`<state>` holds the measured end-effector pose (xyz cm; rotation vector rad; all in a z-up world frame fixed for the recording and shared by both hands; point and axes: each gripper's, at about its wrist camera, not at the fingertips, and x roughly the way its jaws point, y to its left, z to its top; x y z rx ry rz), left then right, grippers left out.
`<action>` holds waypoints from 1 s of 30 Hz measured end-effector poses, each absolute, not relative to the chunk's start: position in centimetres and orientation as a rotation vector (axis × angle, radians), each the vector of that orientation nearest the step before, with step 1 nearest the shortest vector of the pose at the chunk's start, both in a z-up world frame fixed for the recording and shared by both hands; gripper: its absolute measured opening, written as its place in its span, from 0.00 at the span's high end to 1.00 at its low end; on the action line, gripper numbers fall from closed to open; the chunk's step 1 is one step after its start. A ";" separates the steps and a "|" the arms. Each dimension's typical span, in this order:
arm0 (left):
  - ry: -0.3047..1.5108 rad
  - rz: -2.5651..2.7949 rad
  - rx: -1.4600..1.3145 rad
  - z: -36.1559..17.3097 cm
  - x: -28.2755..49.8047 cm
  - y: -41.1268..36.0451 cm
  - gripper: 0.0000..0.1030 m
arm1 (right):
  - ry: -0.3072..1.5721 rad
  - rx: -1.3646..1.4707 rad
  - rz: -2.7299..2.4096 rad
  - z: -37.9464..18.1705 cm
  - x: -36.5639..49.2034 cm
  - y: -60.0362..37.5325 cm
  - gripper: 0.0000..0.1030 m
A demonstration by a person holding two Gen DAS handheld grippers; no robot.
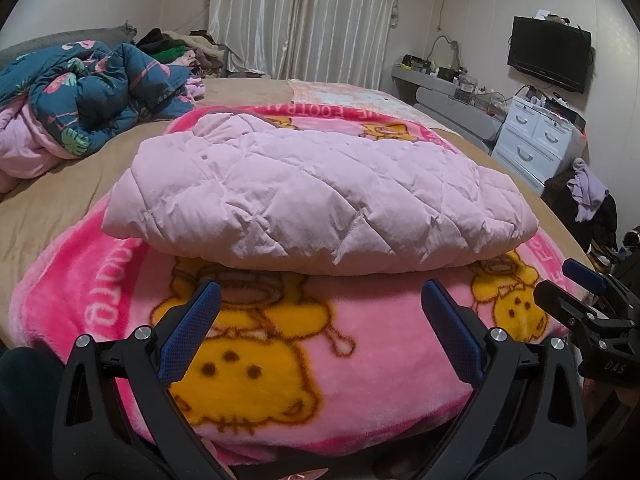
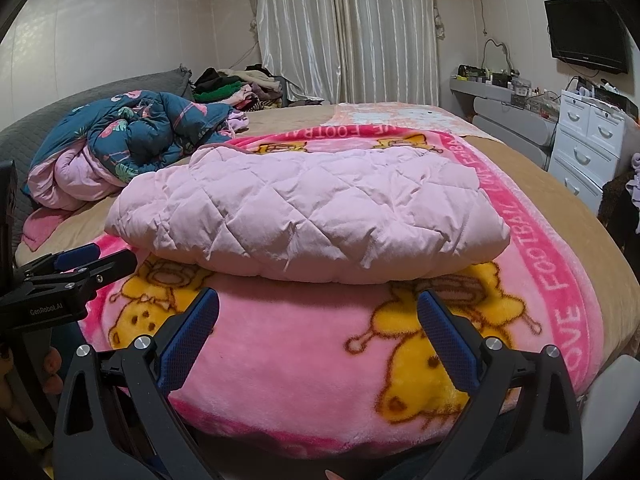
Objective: Fold large clothes
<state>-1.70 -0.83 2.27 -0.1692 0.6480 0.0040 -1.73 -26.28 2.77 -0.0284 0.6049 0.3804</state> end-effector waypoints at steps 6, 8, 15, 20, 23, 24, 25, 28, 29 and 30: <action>0.646 0.006 -0.168 2.5 -1.7 -0.7 0.09 | 0.605 -0.027 0.381 2.9 -1.7 -26.3 0.04; 0.645 0.007 -0.166 2.6 -1.7 -0.7 0.09 | 0.605 -0.029 0.380 2.8 -1.7 -26.3 0.04; 0.643 0.009 -0.165 2.8 -1.7 -0.6 0.09 | 0.603 -0.030 0.382 3.0 -1.7 -26.2 0.04; 0.640 0.010 -0.166 2.9 -1.8 -0.6 0.09 | 0.603 -0.031 0.383 3.0 -1.7 -26.2 0.04; 0.641 0.012 -0.166 2.9 -1.8 -0.5 0.09 | 0.603 -0.032 0.383 3.0 -1.7 -26.2 0.04; 0.641 0.013 -0.165 3.0 -1.7 -0.5 0.09 | 0.603 -0.030 0.383 3.0 -1.7 -26.2 0.04; 0.641 0.012 -0.165 2.9 -1.8 -0.5 0.09 | 0.604 -0.030 0.384 3.0 -1.7 -26.2 0.04; 0.642 0.015 -0.164 2.9 -1.7 -0.4 0.09 | 0.603 -0.031 0.383 3.0 -1.8 -26.2 0.04; 0.642 0.016 -0.166 2.9 -1.7 -0.4 0.09 | 0.604 -0.030 0.383 3.0 -1.8 -26.1 0.04; 0.642 0.016 -0.168 2.9 -1.7 -0.4 0.09 | 0.604 -0.031 0.383 3.0 -1.7 -26.2 0.04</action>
